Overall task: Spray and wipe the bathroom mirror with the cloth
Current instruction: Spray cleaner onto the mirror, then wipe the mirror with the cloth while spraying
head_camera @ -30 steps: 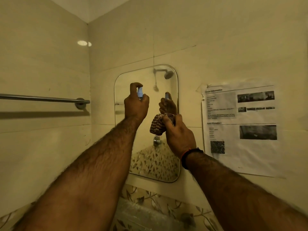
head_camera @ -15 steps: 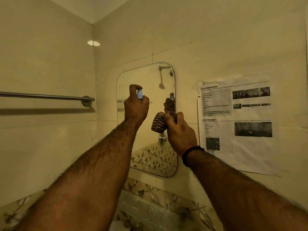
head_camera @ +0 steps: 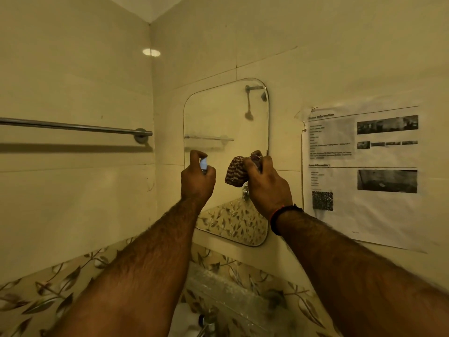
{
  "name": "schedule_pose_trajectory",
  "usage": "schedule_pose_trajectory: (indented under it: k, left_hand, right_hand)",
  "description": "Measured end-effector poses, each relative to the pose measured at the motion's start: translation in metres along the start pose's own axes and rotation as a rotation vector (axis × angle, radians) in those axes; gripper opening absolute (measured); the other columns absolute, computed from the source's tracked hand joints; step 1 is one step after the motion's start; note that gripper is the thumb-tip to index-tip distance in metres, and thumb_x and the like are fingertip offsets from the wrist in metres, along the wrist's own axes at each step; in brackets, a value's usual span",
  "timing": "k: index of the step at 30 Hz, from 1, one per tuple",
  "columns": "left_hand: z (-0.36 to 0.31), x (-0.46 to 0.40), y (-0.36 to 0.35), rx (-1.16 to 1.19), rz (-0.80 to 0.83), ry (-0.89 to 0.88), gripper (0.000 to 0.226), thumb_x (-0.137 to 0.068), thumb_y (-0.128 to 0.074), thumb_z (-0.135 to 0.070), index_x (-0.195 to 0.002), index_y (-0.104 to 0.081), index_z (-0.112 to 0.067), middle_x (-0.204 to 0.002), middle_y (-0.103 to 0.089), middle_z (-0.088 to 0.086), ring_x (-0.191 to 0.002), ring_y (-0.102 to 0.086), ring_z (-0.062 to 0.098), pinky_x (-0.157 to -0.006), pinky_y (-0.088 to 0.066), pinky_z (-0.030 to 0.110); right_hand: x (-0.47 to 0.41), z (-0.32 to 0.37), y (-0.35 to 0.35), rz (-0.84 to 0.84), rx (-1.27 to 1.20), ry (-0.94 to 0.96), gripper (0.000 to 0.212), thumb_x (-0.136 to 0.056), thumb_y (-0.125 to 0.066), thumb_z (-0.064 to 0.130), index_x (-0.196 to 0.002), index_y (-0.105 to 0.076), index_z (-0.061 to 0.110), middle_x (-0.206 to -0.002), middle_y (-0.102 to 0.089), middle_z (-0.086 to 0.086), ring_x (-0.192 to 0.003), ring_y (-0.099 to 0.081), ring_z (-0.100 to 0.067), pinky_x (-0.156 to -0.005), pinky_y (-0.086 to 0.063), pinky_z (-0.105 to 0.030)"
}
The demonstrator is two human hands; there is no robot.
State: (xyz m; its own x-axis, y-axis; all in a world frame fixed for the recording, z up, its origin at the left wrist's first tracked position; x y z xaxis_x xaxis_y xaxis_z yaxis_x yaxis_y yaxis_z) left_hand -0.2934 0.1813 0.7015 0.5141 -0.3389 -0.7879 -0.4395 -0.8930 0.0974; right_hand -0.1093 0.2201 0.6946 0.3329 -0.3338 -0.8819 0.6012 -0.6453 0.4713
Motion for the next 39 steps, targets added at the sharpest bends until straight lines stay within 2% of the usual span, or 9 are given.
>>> schedule_pose_trajectory:
  k: [7,12,14,17,21,26,33,37,39]
  left_hand:
    - [0.031,0.023,-0.006,0.001,0.009,0.050,0.029,-0.091,-0.054,-0.015,-0.114,-0.043,-0.029,-0.072,-0.060,0.006,-0.058,-0.060,0.025,-0.051,-0.054,0.037]
    - [0.053,0.040,-0.007,-0.024,-0.028,0.088,0.032,-0.092,-0.054,-0.013,-0.120,-0.043,-0.023,-0.071,-0.058,0.002,-0.054,-0.056,0.014,-0.041,-0.036,0.014]
    - [0.064,0.049,-0.008,-0.037,-0.004,0.103,0.033,-0.092,-0.054,-0.013,-0.121,-0.043,-0.023,-0.073,-0.060,0.005,-0.055,-0.058,0.016,-0.043,-0.045,0.023]
    - [0.078,0.062,-0.011,-0.044,0.040,0.131,0.028,-0.093,-0.054,-0.013,-0.117,-0.043,-0.021,-0.081,-0.065,0.015,-0.063,-0.064,0.030,-0.057,-0.058,0.044]
    - [0.090,0.069,-0.008,-0.080,-0.016,0.165,0.033,-0.092,-0.054,-0.013,-0.122,-0.041,-0.019,-0.083,-0.065,0.017,-0.068,-0.063,0.034,-0.063,-0.057,0.049]
    - [0.099,0.074,-0.007,-0.117,0.035,0.162,0.026,-0.093,-0.054,-0.014,-0.117,-0.044,-0.016,-0.082,-0.064,0.017,-0.068,-0.062,0.033,-0.062,-0.056,0.045]
    - [0.092,0.094,-0.027,-0.018,0.152,0.126,0.028,-0.091,-0.056,-0.013,-0.113,-0.044,-0.025,-0.074,-0.061,0.007,-0.060,-0.059,0.024,-0.052,-0.048,0.032]
    - [0.086,0.107,-0.040,-0.019,0.161,0.124,0.024,-0.091,-0.055,-0.014,-0.109,-0.044,-0.024,-0.069,-0.058,0.003,-0.054,-0.056,0.016,-0.042,-0.040,0.018]
    - [0.084,0.117,-0.045,-0.008,0.159,0.131,0.027,-0.090,-0.057,-0.015,-0.112,-0.045,-0.026,-0.069,-0.057,0.000,-0.054,-0.056,0.014,-0.042,-0.041,0.017]
  right_hand:
    - [0.003,0.000,-0.008,0.025,0.002,0.006,0.058,-0.088,-0.059,0.012,-0.142,-0.039,0.019,-0.131,-0.040,-0.017,-0.090,-0.060,-0.033,-0.064,-0.058,-0.041]
    - [0.002,-0.005,-0.014,0.033,0.034,-0.006,0.061,-0.086,-0.064,0.018,-0.142,-0.038,0.021,-0.130,-0.040,-0.015,-0.089,-0.060,-0.030,-0.062,-0.056,-0.036]
    - [0.002,-0.006,-0.017,0.049,0.050,-0.011,0.064,-0.085,-0.067,0.022,-0.142,-0.037,0.022,-0.131,-0.039,-0.014,-0.091,-0.060,-0.029,-0.063,-0.056,-0.036]
    - [0.003,-0.008,-0.022,0.073,0.062,-0.029,0.071,-0.081,-0.070,0.026,-0.142,-0.035,0.024,-0.133,-0.037,-0.012,-0.092,-0.060,-0.028,-0.067,-0.058,-0.037]
    - [0.006,-0.006,-0.025,0.065,0.054,-0.023,0.073,-0.078,-0.074,0.030,-0.139,-0.035,0.024,-0.132,-0.037,-0.013,-0.091,-0.061,-0.028,-0.067,-0.059,-0.037]
    - [0.008,-0.004,-0.025,0.045,0.028,-0.004,0.075,-0.072,-0.078,0.029,-0.137,-0.041,0.022,-0.127,-0.041,-0.014,-0.087,-0.061,-0.029,-0.060,-0.053,-0.032]
    - [0.007,-0.006,-0.019,0.059,0.056,0.005,0.092,-0.058,-0.083,0.019,-0.138,-0.037,0.021,-0.125,-0.040,-0.015,-0.082,-0.061,-0.029,-0.057,-0.048,-0.029]
    - [0.005,-0.008,-0.007,0.020,0.048,0.007,0.079,-0.066,-0.076,0.008,-0.137,-0.042,0.017,-0.123,-0.044,-0.018,-0.078,-0.060,-0.030,-0.056,-0.051,-0.032]
    - [0.004,-0.009,-0.001,0.005,0.042,0.010,0.069,-0.075,-0.069,0.007,-0.137,-0.042,0.016,-0.122,-0.044,-0.018,-0.077,-0.059,-0.030,-0.054,-0.051,-0.034]
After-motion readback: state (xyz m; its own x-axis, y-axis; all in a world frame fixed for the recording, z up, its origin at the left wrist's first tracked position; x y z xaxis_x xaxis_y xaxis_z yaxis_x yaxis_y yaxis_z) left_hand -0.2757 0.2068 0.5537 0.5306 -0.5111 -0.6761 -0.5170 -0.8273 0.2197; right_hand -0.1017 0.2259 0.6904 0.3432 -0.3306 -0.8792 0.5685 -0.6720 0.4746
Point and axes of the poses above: each hand's wrist, its own x-axis away from the middle knuckle, its own y-axis out of the back of the hand, z = x × y, the point moved 6 cm from there along -x, towards the middle knuckle
